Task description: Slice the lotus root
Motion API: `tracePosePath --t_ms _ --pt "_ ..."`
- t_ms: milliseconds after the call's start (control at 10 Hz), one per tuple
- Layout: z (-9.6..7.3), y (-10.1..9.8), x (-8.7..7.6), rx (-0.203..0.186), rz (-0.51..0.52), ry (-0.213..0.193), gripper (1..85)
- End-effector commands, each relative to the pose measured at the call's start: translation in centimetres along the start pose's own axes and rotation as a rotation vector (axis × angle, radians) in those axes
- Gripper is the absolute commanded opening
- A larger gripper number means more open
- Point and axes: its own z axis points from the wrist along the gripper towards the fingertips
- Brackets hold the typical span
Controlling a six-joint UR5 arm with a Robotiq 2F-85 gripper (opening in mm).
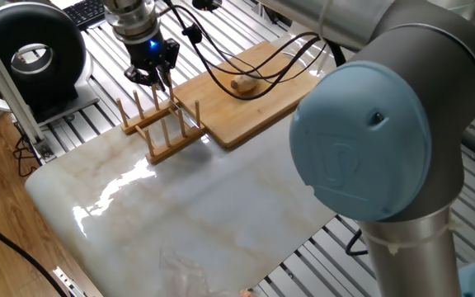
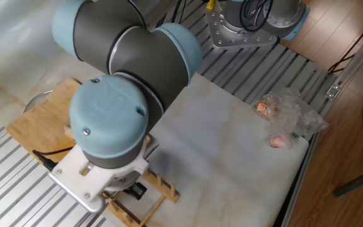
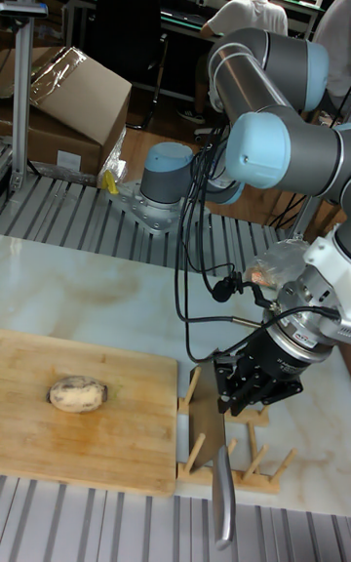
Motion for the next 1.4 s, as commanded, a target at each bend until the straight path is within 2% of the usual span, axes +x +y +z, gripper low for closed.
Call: tracePosePath --t_ms 0,200,400,500,700,1100,1300 --pt "-0.2 1.0 0.8 -0.040 -0.073 0.028 27.7" --pt "0.5 0.5 -0.2 -0.011 -0.054 0.014 28.7" --pt "1.5 1.5 -1.4 -0.018 -0.020 -0.007 28.7" --pt "1.8 1.4 -1.8 -0.008 -0.020 -0.015 28.7" --pt "2.4 0.4 -2.5 0.032 -0.032 -0.032 28.7" --pt "2.4 0.4 -2.5 0.035 -0.026 -0.033 28.7" --pt "3.1 -0.3 -2.9 0.063 -0.021 -0.036 27.3"
